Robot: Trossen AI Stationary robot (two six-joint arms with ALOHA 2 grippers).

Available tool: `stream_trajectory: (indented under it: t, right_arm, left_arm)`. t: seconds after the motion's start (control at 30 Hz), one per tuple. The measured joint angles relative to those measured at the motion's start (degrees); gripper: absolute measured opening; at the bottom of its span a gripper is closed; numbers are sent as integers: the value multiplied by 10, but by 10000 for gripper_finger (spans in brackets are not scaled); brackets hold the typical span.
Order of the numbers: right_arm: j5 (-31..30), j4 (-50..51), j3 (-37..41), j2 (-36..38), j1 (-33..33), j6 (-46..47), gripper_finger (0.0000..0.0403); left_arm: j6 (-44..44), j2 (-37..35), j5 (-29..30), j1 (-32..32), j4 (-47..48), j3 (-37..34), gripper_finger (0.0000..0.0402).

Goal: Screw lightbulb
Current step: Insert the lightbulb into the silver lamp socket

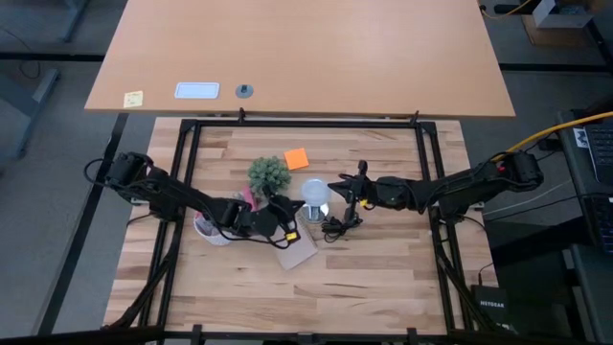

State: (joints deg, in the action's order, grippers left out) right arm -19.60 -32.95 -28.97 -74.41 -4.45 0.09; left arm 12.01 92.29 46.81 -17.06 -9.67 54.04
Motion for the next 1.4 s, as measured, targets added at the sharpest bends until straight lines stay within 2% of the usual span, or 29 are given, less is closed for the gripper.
stream_trajectory:
  t: [0.2, 0.43, 0.77, 0.93, 1.13, 1.27, 1.4]
  right_arm:
    - [42, -1, 0, 1, 0, 5, 12]
    - [106, -3, -1, 1, 0, 16, 12]
    - [116, -44, 0, -1, -1, 12, 12]
    - [93, -71, 0, -1, -1, -1, 12]
    - [18, -68, 0, 6, 0, -34, 12]
    - [-15, -44, 0, 7, 0, -45, 12]
    - [-17, -12, 0, 7, 0, -35, 12]
  left_arm:
    - [2, 0, 41, -1, 20, 0, 0]
    - [27, 0, 46, 21, 31, 0, 0]
    - [5, 0, 48, 33, 32, 0, 0]
    - [-8, -17, 79, 12, 31, 0, 0]
    - [-4, -36, 82, -21, 30, 0, 0]
    - [10, -36, 48, -38, 31, 0, 0]
    - [28, -36, 7, -40, 30, 0, 0]
